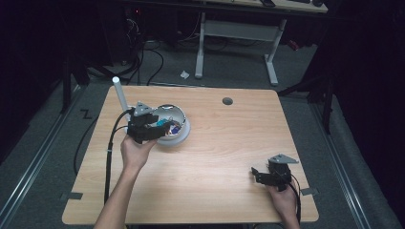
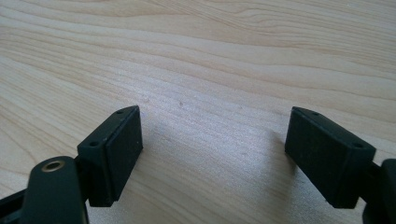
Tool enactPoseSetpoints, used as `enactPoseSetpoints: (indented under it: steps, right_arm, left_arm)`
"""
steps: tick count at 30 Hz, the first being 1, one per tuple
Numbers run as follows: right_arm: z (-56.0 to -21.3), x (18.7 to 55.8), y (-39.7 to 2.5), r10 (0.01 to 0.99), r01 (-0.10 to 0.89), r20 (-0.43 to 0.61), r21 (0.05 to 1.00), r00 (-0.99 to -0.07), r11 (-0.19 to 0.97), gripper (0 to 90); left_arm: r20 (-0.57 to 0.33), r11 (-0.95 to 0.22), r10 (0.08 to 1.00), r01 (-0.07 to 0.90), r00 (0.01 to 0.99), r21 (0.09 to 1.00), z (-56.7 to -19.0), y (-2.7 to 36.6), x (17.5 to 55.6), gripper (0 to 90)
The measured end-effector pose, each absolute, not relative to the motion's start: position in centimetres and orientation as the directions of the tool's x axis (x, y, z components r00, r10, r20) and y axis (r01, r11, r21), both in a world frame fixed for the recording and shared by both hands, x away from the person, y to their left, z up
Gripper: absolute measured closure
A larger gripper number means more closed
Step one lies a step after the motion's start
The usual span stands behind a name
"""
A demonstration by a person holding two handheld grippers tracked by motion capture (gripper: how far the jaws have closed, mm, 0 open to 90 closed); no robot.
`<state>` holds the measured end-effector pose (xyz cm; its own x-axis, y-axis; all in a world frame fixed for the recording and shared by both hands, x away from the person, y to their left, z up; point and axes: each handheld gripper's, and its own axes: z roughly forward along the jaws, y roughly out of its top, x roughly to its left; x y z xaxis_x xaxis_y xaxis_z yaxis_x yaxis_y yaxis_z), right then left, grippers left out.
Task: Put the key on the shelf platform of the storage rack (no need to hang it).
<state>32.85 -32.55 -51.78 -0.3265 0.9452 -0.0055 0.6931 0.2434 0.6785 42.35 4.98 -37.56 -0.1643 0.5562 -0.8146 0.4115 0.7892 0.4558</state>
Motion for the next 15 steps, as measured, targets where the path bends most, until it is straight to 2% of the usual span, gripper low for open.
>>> enactPoseSetpoints:
  steps: [15]
  right_arm:
    - [-51.8, 32.9, -32.6, 0.945, 0.693, -0.006, 0.679, -0.327, 0.244, 19.1]
  left_arm:
    - [-0.834, 0.795, 0.539, 0.396, -0.118, 0.458, -37.1, 5.7, 39.9, 43.2]
